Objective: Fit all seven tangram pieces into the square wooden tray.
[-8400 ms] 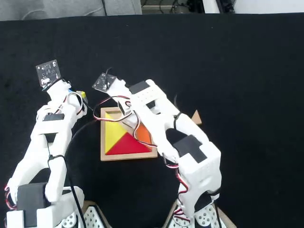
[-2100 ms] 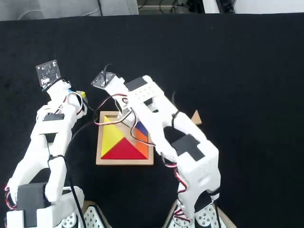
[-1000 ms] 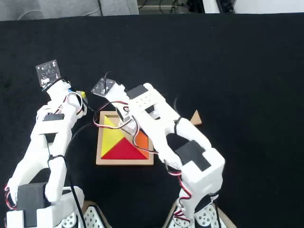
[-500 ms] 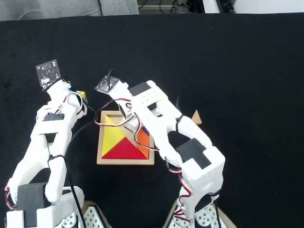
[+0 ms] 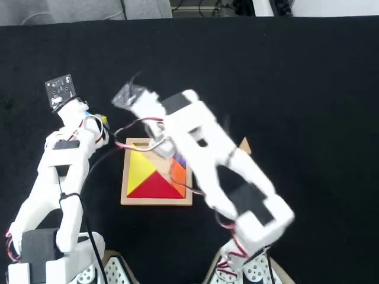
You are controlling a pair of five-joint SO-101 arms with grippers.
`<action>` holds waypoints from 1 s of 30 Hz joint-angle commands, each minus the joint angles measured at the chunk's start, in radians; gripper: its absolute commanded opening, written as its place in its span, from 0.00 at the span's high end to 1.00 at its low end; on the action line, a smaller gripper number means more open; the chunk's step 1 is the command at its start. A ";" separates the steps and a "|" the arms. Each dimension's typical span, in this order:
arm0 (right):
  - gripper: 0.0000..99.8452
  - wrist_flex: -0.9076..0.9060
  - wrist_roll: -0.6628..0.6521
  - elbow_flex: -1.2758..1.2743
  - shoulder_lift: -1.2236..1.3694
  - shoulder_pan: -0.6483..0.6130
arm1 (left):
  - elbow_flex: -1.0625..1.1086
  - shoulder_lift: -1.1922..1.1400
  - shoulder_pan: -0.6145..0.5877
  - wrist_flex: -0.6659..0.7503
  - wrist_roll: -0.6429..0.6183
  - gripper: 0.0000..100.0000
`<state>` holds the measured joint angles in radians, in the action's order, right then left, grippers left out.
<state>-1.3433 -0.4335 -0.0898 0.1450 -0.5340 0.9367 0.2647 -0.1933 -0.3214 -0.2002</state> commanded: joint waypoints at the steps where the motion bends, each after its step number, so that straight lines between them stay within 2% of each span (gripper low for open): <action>1: 0.99 0.040 0.035 -0.105 -0.226 0.072 | -0.140 0.021 0.008 -0.186 0.129 0.84; 4: 0.99 0.114 0.034 -0.260 -0.348 0.130 | -0.199 -0.014 0.048 -0.350 0.339 0.84; 7: 0.99 0.186 0.035 -0.375 -0.406 0.186 | -0.249 -0.071 0.035 -0.456 0.396 0.84; 11: 0.99 0.295 0.106 -0.464 -0.395 0.230 | -0.308 -0.170 -0.010 -0.545 0.396 0.85; 14: 0.99 0.365 0.161 -0.483 -0.341 0.256 | -0.378 -0.272 -0.015 -0.620 0.390 0.98; 17: 0.99 0.394 0.196 -0.463 -0.269 0.269 | -0.467 -0.370 -0.015 -0.698 0.390 0.93; 20: 0.99 0.399 0.203 -0.440 -0.216 0.270 | -0.549 -0.456 -0.002 -0.750 0.388 0.93; 27: 0.99 0.411 0.203 -0.389 -0.119 0.345 | -0.631 -0.540 0.056 -0.763 0.324 0.97; 30: 0.99 0.411 0.203 -0.360 -0.058 0.341 | -0.639 -0.542 0.088 -0.763 0.307 0.97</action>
<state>-0.9444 -0.2340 -0.5178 0.0637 -0.2010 0.3567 -0.2708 -0.1611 -1.0825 0.1343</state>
